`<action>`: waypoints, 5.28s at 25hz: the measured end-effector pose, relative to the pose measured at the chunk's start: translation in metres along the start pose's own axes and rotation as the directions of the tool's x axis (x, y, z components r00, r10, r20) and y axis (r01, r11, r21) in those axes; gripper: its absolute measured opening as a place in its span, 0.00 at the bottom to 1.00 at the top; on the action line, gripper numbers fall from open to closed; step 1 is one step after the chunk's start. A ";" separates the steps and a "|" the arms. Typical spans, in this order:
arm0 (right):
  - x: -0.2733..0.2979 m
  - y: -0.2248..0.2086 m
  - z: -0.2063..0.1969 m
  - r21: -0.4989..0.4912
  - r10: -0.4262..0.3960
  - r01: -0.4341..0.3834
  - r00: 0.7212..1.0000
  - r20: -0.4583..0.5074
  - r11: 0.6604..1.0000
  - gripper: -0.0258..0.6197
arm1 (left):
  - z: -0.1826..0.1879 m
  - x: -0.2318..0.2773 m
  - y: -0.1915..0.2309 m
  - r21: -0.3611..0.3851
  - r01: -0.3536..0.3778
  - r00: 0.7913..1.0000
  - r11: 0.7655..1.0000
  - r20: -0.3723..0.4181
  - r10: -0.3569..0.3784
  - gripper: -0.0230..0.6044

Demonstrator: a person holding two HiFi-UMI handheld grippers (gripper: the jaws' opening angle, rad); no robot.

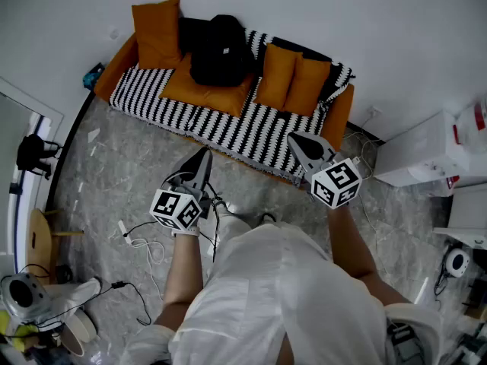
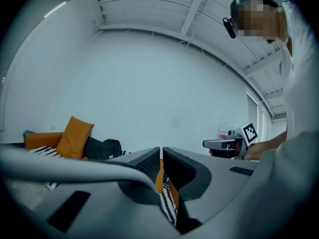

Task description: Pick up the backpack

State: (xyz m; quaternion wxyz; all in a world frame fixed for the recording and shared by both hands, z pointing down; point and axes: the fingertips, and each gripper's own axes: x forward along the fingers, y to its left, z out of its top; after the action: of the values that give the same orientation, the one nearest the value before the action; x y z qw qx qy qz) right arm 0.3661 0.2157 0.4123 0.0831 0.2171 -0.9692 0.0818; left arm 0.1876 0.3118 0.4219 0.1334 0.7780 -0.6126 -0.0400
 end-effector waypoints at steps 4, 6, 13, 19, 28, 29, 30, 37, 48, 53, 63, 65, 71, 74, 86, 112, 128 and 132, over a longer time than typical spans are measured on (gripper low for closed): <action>-0.004 0.005 -0.004 -0.002 0.006 -0.006 1.000 -0.004 1.000 0.07 | -0.004 -0.008 -0.002 -0.005 -0.009 1.000 1.000 0.004 0.009 0.10; -0.003 0.006 -0.004 -0.004 0.009 -0.009 1.000 -0.007 1.000 0.07 | -0.004 -0.010 0.000 -0.009 -0.014 1.000 1.000 0.007 0.015 0.10; 0.017 0.015 0.000 0.002 0.021 -0.021 1.000 -0.011 1.000 0.07 | 0.001 -0.021 0.021 -0.023 -0.034 0.999 0.999 0.019 0.035 0.10; 0.050 0.019 0.001 0.069 0.005 -0.006 1.000 0.017 0.998 0.07 | 0.005 -0.036 0.064 -0.037 -0.068 0.998 0.997 0.010 0.069 0.10; 0.137 0.057 0.014 0.086 0.009 -0.010 1.000 0.012 0.996 0.07 | 0.035 -0.076 0.167 -0.042 -0.118 0.993 0.992 0.025 0.119 0.10; 0.148 0.063 0.016 0.082 0.011 -0.012 1.000 0.014 0.997 0.07 | 0.038 -0.081 0.179 -0.041 -0.122 0.992 0.992 0.029 0.123 0.10; 0.158 0.068 0.018 0.079 0.014 -0.015 1.000 0.016 0.997 0.07 | 0.041 -0.086 0.190 -0.039 -0.126 0.991 0.991 0.032 0.127 0.10; 0.208 0.104 0.022 0.069 0.020 -0.021 1.000 0.016 0.997 0.07 | 0.048 -0.112 0.250 -0.055 -0.132 0.990 0.990 0.042 0.134 0.10; 0.257 0.048 0.005 0.092 -0.014 0.018 0.999 -0.041 0.996 0.07 | 0.037 -0.053 0.287 -0.084 -0.094 0.996 0.992 -0.003 0.094 0.10; 0.309 -0.005 0.015 0.103 -0.007 0.011 0.999 -0.037 0.995 0.07 | 0.047 0.013 0.314 -0.119 -0.059 0.998 0.991 -0.019 0.057 0.10; 0.369 -0.099 0.038 0.116 -0.004 0.009 0.999 -0.037 0.993 0.07 | 0.088 0.167 0.336 -0.090 0.082 0.995 0.993 -0.046 -0.087 0.10; 0.373 -0.110 0.039 0.113 -0.001 0.006 0.999 -0.042 0.994 0.07 | 0.093 0.189 0.336 -0.082 0.100 0.993 0.992 -0.048 -0.105 0.10; 0.383 -0.130 0.034 0.114 -0.006 0.013 0.998 -0.061 0.993 0.07 | 0.090 0.238 0.338 -0.076 0.146 0.986 0.986 -0.076 -0.152 0.10; 0.384 -0.142 0.030 0.123 -0.027 0.036 0.997 -0.078 0.992 0.07 | 0.088 0.260 0.338 -0.083 0.173 0.980 0.981 -0.084 -0.180 0.10; 0.426 -0.199 0.020 0.169 -0.121 0.142 0.984 -0.131 0.975 0.07 | 0.085 0.339 0.375 -0.107 0.270 0.946 0.957 -0.154 -0.284 0.10; 0.608 -0.353 -0.059 0.175 -0.240 0.323 0.895 -0.376 0.930 0.41 | 0.041 0.484 0.496 -0.196 0.323 0.881 0.926 -0.295 -0.370 0.10; 0.671 -0.440 -0.137 0.127 -0.261 0.419 0.747 -0.611 0.899 0.53 | 0.010 0.491 0.526 -0.245 0.280 0.876 0.928 -0.330 -0.351 0.10; 0.683 -0.446 -0.145 0.139 -0.246 0.425 0.728 -0.640 0.894 0.54 | 0.007 0.485 0.531 -0.250 0.271 0.875 0.930 -0.339 -0.346 0.10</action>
State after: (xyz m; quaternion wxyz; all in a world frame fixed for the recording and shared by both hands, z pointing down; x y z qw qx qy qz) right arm -0.0315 -0.4327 0.7420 0.3716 0.3619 -0.8130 0.2646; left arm -0.1951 -0.2700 0.6003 0.3162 0.8421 -0.4360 0.0297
